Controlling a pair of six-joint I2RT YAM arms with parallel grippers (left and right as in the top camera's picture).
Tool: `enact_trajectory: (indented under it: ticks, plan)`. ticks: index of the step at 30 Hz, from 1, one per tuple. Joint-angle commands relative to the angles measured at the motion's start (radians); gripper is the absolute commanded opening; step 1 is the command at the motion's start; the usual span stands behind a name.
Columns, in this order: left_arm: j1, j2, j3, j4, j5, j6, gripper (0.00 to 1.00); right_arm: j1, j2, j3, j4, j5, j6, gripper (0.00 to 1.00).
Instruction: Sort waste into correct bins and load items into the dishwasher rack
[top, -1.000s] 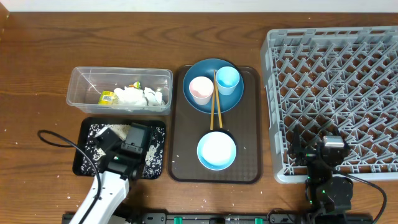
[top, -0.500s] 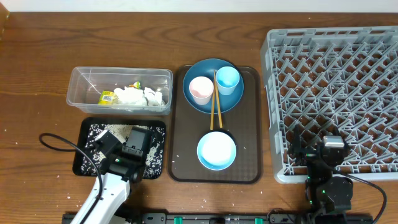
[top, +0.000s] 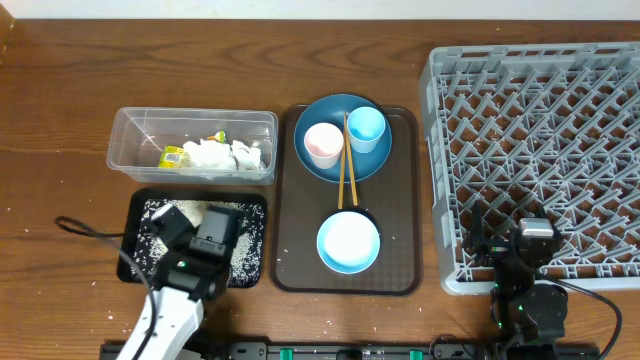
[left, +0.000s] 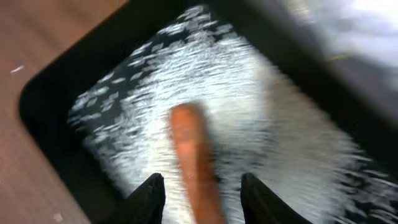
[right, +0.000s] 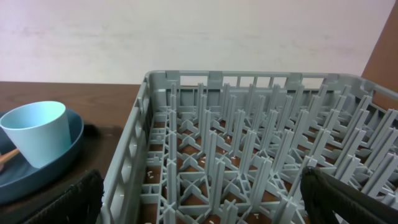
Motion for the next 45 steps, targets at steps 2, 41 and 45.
enact_trajectory:
  ticks: [2, 41, 45]
  plan:
    - [0.004, -0.090, 0.084, 0.042, 0.263, 0.218, 0.46, -0.003, 0.000, -0.001, -0.004, 0.008, -0.005, 0.99]
    - [0.004, -0.049, 0.082, 0.367, 0.662, 0.406, 0.94, -0.003, 0.000, -0.001, 0.005, 0.008, -0.004, 0.99]
    - [0.004, -0.057, 0.082, 0.367, 0.662, 0.406, 0.95, -0.003, 0.000, 0.000, 0.009, -0.017, 0.107, 0.99]
